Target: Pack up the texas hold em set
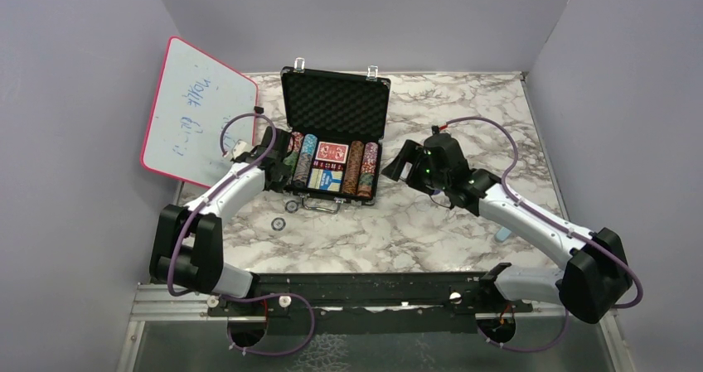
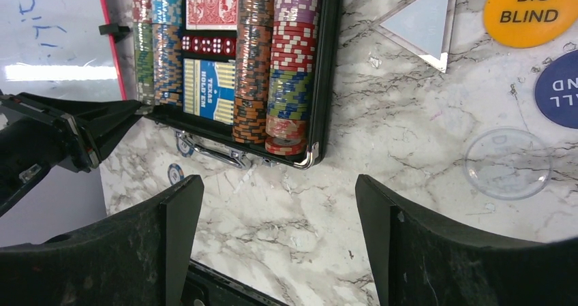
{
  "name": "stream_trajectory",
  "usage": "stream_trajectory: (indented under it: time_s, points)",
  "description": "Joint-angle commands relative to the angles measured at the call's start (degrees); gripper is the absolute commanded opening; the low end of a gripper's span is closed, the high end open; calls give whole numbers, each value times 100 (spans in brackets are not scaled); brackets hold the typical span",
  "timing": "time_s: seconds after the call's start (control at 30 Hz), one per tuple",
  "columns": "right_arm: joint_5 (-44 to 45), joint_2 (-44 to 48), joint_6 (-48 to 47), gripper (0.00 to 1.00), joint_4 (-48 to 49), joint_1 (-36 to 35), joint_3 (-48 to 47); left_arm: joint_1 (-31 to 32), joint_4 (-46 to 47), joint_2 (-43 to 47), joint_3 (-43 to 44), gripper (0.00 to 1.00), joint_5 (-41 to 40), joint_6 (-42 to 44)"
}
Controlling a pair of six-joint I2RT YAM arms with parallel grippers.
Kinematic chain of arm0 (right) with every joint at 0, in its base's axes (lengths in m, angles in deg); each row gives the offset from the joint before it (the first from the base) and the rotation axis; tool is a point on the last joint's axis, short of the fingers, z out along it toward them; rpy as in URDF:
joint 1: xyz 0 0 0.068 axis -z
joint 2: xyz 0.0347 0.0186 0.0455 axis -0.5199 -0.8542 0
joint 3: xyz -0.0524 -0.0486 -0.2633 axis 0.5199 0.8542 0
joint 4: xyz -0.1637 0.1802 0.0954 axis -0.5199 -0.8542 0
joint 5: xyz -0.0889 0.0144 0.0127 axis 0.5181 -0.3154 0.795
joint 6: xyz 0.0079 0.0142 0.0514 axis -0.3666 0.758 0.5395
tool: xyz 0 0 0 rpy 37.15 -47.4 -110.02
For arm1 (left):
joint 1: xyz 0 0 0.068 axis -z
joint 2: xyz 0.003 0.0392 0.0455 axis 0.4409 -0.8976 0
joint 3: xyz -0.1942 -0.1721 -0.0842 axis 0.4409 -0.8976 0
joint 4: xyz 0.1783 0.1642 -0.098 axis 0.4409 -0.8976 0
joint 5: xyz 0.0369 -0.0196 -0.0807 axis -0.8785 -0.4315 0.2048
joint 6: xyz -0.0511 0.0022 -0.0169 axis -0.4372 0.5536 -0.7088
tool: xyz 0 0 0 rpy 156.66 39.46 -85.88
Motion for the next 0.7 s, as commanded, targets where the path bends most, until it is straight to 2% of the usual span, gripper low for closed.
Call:
stream_trajectory:
  time_s: [0.0, 0.1, 0.23, 0.3, 0.43, 0.67]
  points:
    - [234, 189, -117, 84, -127, 6, 106, 16, 662, -68, 110, 14, 491, -177]
    - [242, 205, -140, 84, -136, 6, 95, 7, 665, -63, 100, 24, 553, -179]
    - [266, 235, -152, 84, -165, 6, 94, 7, 661, 73, 33, 45, 481, -157]
    - [287, 250, -164, 84, -179, 6, 98, 7, 653, 145, 1, 50, 473, -132]
    - [323, 262, -194, 84, -211, 6, 86, 7, 550, 282, -31, 55, 362, -103]
    - [359, 293, -164, 84, -238, 6, 109, 3, 221, 405, -16, 55, -117, 36]
